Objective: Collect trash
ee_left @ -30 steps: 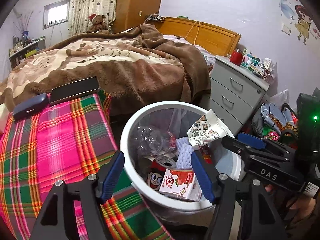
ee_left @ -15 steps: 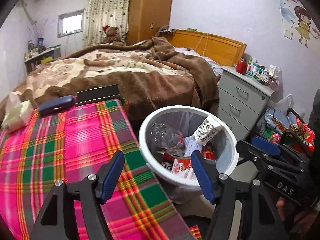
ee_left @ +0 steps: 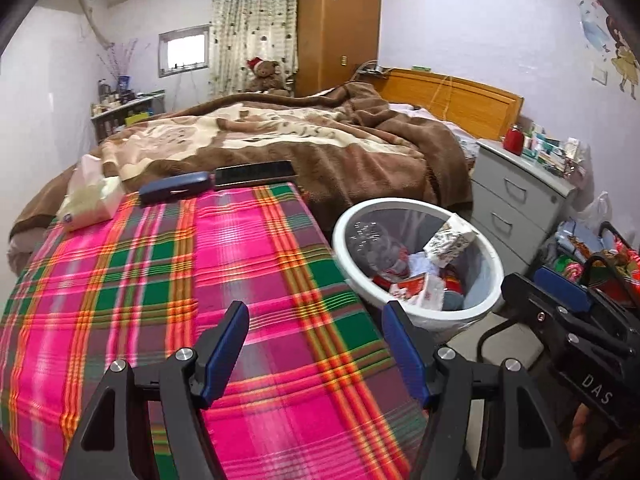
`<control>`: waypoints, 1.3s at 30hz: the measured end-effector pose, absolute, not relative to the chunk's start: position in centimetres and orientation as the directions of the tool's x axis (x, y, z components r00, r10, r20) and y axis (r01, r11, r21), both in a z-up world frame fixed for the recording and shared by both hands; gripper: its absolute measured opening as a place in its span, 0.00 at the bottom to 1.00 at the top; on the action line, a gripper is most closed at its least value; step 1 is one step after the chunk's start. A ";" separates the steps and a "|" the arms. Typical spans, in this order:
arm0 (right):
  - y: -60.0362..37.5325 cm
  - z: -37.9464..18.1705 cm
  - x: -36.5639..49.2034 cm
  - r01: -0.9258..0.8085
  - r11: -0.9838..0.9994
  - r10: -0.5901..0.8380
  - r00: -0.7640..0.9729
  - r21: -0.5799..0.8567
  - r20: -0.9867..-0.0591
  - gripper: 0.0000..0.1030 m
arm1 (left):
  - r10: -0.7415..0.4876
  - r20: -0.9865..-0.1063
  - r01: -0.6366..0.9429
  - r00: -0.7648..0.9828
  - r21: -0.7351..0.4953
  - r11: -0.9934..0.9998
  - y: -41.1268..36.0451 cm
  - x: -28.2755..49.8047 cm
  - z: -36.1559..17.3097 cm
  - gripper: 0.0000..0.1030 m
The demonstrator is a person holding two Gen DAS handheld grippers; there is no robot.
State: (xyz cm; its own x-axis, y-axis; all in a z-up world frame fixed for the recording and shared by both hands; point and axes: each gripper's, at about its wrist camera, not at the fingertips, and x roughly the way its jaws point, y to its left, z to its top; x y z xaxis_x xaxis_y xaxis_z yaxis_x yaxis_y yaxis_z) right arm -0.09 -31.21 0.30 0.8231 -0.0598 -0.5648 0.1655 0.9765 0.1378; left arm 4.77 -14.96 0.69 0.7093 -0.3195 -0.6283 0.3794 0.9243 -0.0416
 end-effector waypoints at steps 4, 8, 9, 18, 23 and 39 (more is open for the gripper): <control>-30.7 0.0 -0.4 0.148 0.979 -0.043 0.827 0.143 -0.561 0.54 | -0.311 -0.615 0.361 0.724 -0.045 0.931 -14.1 4.0 0.7 0.67; -30.3 -0.3 -0.5 0.141 0.979 -0.032 0.825 0.150 -0.564 0.54 | -0.288 -0.607 0.345 0.741 -0.024 0.938 -13.5 3.4 0.8 0.67; -30.1 -0.3 -0.6 0.142 0.979 -0.034 0.825 0.148 -0.564 0.54 | -0.283 -0.607 0.341 0.742 -0.022 0.940 -13.4 3.3 0.8 0.67; -29.4 -0.4 -1.0 0.154 0.979 -0.055 0.826 0.132 -0.560 0.54 | -0.270 -0.607 0.326 0.747 -0.019 0.945 -12.9 3.1 0.7 0.67; -29.5 -0.4 -1.2 0.162 0.977 -0.058 0.828 0.139 -0.558 0.54 | -0.268 -0.606 0.323 0.749 -0.019 0.946 -12.9 3.0 0.7 0.67; -29.0 0.0 -1.4 0.160 0.977 -0.058 0.832 0.139 -0.552 0.54 | -0.265 -0.601 0.321 0.754 -0.015 0.947 -13.0 2.6 0.8 0.67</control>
